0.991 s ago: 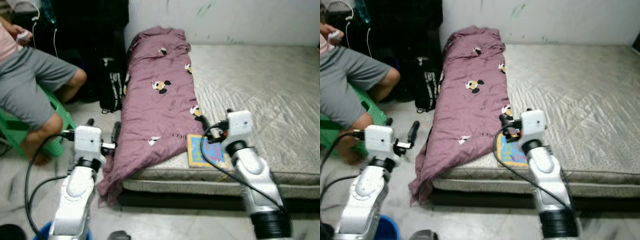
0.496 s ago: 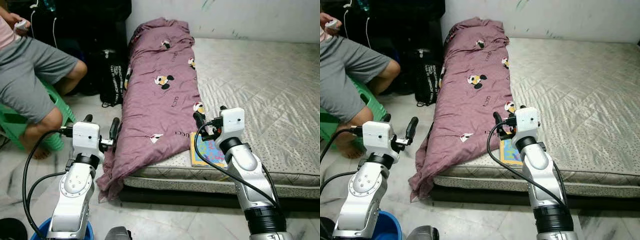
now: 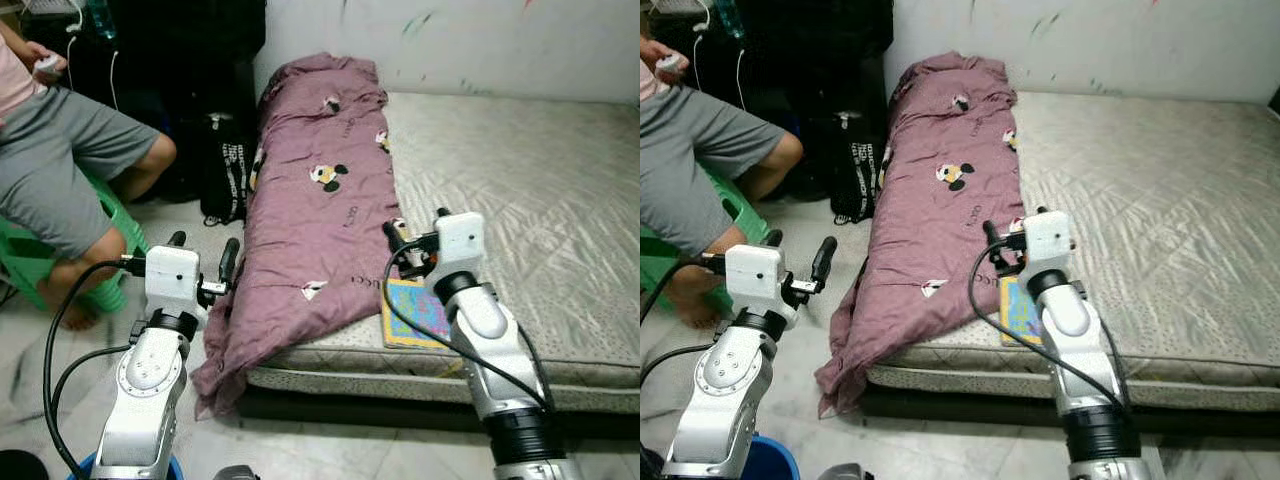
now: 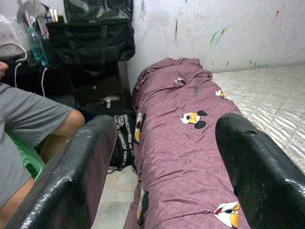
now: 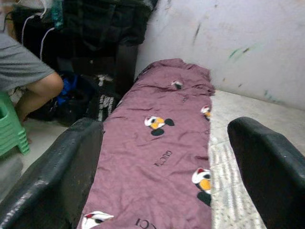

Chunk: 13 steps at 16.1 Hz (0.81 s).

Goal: Clean up the room

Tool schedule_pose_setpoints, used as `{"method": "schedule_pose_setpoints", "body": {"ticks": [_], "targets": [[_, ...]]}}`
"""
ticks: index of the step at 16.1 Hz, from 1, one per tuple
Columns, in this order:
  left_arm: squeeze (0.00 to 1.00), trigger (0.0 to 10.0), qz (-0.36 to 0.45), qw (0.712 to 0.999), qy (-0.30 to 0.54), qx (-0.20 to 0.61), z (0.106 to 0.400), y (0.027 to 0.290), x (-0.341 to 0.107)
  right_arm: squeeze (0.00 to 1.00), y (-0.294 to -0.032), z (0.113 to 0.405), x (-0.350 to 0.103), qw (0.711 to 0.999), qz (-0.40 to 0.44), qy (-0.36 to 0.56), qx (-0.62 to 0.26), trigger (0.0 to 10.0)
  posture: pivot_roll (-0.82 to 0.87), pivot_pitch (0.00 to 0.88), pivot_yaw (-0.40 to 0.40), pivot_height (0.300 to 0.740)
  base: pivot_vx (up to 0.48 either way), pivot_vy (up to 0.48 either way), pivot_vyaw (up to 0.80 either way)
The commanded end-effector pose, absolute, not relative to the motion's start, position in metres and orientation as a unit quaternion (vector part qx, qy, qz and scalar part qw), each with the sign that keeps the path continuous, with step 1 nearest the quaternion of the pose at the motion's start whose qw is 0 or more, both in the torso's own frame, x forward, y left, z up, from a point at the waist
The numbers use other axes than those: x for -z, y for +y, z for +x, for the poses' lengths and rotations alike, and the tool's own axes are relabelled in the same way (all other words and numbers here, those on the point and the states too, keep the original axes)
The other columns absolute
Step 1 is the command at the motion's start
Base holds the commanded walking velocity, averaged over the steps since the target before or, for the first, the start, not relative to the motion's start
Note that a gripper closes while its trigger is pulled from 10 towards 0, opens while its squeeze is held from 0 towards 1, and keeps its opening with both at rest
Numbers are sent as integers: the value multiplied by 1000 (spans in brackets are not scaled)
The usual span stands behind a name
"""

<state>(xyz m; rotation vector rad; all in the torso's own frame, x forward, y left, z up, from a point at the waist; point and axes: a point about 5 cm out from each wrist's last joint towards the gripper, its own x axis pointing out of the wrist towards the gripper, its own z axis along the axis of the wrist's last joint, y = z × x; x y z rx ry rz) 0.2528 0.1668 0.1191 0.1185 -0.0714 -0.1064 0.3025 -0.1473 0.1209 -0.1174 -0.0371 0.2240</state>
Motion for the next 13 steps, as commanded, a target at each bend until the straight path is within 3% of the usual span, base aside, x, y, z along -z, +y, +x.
{"method": "schedule_pose_setpoints", "body": {"ticks": [1,7,12,13], "targets": [[0,10000,60,996,-36,56,252,167,-120,0,-147,302,-120,992,-60,-19,-109,10000,-20,0,-16,740,304,0,0],[0,10000,59,996,-28,66,252,163,-116,0,-148,303,-116,992,-64,-13,-110,10000,-21,0,-32,740,301,0,0],[0,10000,70,996,-19,51,255,165,-114,0,-149,305,-117,992,-67,-17,-106,10000,-16,0,-27,740,0,0,0],[0,10000,72,996,-22,52,256,166,-115,0,-148,306,-117,992,-70,-19,-104,10000,-18,0,-26,740,0,0,800]]}}
